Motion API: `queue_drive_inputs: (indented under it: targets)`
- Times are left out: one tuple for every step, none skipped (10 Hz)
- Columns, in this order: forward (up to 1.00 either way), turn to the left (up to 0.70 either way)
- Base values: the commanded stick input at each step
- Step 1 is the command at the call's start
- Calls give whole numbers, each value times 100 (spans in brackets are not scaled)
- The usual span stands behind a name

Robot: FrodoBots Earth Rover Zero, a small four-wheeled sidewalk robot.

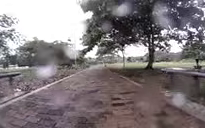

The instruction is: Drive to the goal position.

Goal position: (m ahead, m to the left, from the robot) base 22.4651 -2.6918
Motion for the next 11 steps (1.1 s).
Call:
queue_drive_inputs:
  targets:
    - [70,0]
    - [70,0]
    - [70,0]
    - [70,0]
    - [70,0]
    - [70,0]
    - [70,0]
    - [70,0]
    - [70,0]
    - [70,0]
    - [70,0]
